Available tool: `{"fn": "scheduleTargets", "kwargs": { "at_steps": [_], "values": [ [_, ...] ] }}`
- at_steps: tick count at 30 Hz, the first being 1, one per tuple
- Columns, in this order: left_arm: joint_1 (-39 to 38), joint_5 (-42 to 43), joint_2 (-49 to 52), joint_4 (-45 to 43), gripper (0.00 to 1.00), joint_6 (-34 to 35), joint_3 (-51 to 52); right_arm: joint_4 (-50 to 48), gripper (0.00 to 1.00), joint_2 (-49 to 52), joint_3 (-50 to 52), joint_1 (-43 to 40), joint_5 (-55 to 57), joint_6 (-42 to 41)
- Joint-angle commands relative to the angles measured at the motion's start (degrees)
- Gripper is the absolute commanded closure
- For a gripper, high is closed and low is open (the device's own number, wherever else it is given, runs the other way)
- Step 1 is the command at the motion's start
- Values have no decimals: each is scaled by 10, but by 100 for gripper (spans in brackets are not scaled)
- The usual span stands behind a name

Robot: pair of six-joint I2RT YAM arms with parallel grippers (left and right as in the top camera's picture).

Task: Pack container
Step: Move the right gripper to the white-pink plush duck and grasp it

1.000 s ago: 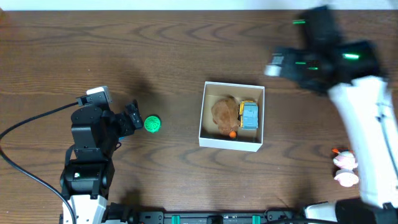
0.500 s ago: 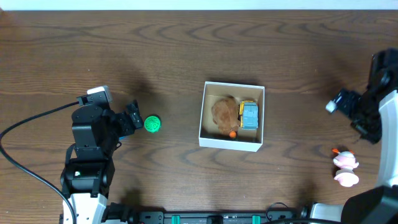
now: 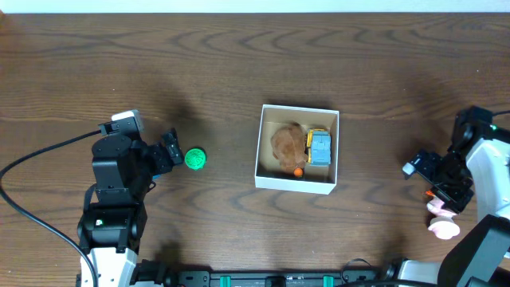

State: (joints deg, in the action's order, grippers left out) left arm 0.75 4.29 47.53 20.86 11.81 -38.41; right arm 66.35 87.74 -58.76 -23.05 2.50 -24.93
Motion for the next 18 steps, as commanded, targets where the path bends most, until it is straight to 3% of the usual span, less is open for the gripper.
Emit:
{"fn": "scheduleTargets", "kwargs": {
  "at_steps": [1,10,18],
  "values": [
    [3,-5,1,1,2,1,-16,0,1,-1,0,-32,21,27],
    [3,-5,1,1,2,1,-16,-38,1,-1,36,-111,20,71],
    [3,-5,1,1,2,1,-16,-115,1,-1,116,-134,17,65]
  ]
}}
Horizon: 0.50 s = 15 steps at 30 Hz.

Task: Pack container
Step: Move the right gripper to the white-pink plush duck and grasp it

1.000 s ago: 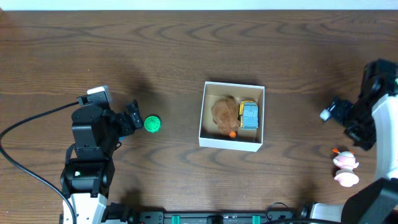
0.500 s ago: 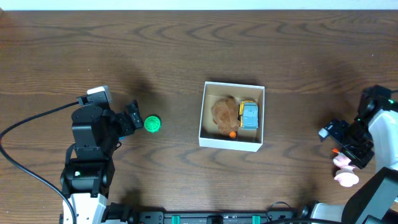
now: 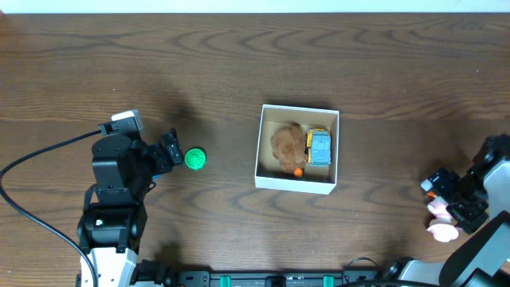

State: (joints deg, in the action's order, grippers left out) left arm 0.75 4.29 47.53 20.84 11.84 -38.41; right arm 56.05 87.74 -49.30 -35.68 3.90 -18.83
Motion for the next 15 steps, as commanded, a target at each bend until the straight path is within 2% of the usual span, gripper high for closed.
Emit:
{"fn": "scheduleTargets", "kwargs": {
  "at_steps": [1,3,5,8,11,13,15],
  "values": [
    [3,-5,1,1,2,1,-16,-21,2,-1,28,-8,1,4],
    [3,-5,1,1,2,1,-16,-28,6,-1,32,-8,1,4],
    [3,-5,1,1,2,1,-16,-28,15,-1,32,-8,1,3],
    [3,-5,1,1,2,1,-16,-29,39,-1,32,-8,1,0],
    [3,-5,1,1,2,1,-16,-27,75,-1,32,-8,1,0],
    [3,-5,1,1,2,1,-16,-27,88,-1,32,-8,-1,0],
    [3,-5,1,1,2,1,-16,-28,94,-1,32,-8,-9,0]
  ]
}}
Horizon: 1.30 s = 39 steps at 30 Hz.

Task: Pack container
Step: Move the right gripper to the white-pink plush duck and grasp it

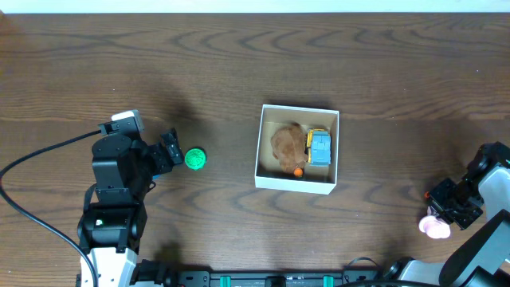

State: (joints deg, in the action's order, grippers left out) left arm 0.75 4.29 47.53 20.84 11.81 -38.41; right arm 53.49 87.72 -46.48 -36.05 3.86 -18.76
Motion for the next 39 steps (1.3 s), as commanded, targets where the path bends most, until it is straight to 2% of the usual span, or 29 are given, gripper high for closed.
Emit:
{"fn": "scheduleTargets", "kwargs": {
  "at_steps": [1,2,7,16,24,33,39],
  "values": [
    [3,-5,1,1,2,1,-16,-3,96,-1,4,-4,-10,0],
    [3,-5,1,1,2,1,-16,-3,99,-1,4,-4,-10,0],
    [3,-5,1,1,2,1,-16,-3,99,-1,4,-4,-15,0],
    [3,-5,1,1,2,1,-16,5,99,-8,-30,16,-90,6],
    [3,-5,1,1,2,1,-16,12,99,-53,-107,110,-97,6],
    [3,-5,1,1,2,1,-16,7,99,-59,-140,187,-99,0],
    [3,-5,1,1,2,1,-16,30,99,-77,-203,268,-99,6]
  ]
}}
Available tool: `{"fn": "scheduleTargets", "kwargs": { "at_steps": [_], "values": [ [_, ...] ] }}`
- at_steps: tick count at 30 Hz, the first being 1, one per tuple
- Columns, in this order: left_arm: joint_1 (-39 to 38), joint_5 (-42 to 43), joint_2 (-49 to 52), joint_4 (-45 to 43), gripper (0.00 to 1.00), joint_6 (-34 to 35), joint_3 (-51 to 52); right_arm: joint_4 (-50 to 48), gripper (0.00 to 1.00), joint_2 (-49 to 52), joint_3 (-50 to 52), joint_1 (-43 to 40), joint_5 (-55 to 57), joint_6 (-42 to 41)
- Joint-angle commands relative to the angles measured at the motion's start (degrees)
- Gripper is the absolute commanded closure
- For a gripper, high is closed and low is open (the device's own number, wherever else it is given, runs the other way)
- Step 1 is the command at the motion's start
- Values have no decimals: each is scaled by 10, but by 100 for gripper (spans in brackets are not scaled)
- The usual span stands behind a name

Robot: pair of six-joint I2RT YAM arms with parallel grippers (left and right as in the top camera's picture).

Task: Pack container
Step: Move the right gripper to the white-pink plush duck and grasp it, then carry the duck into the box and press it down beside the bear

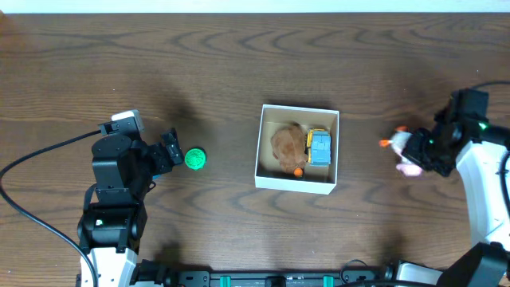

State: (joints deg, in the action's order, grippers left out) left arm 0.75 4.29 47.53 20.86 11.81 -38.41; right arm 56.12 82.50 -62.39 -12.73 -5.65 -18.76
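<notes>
A white open box (263, 147) stands at the table's middle. Inside lie a brown plush (287, 143), a yellow and blue toy truck (319, 148) and a small orange ball (297, 171). A green ball (195, 159) rests on the table left of the box. My left gripper (173, 151) stands open just left of it, fingertips close to the ball. To the right of the box, my right gripper (416, 150) is shut on a pink and white toy (405, 151) with an orange tip, held apart from the box.
A black cable (32, 171) runs across the table's left side to the left arm. The table's far edge (255, 11) meets a white wall at the top.
My right gripper was low at the table's right front corner with the pink toy at its fingers. Now it holds the toy further back and to the left, nearer the box. The left arm is unchanged.
My right gripper stood at the right edge just behind the pink toy on the table. At the following two moments it was closer to the front, down at the toy. Now the toy is in its grip beside the box. The left gripper and green ball stayed put throughout.
</notes>
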Motion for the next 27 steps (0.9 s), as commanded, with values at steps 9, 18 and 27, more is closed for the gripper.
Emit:
{"fn": "scheduleTargets", "kwargs": {
  "at_steps": [9,18,27],
  "values": [
    [3,-5,1,1,2,1,-16,25,99,-38,-167,220,-2,-28],
    [3,-5,1,1,2,1,-16,-77,99,-16,-175,412,35,-84],
    [3,-5,1,1,2,1,-16,-123,99,79,-175,508,75,-174]
  ]
}}
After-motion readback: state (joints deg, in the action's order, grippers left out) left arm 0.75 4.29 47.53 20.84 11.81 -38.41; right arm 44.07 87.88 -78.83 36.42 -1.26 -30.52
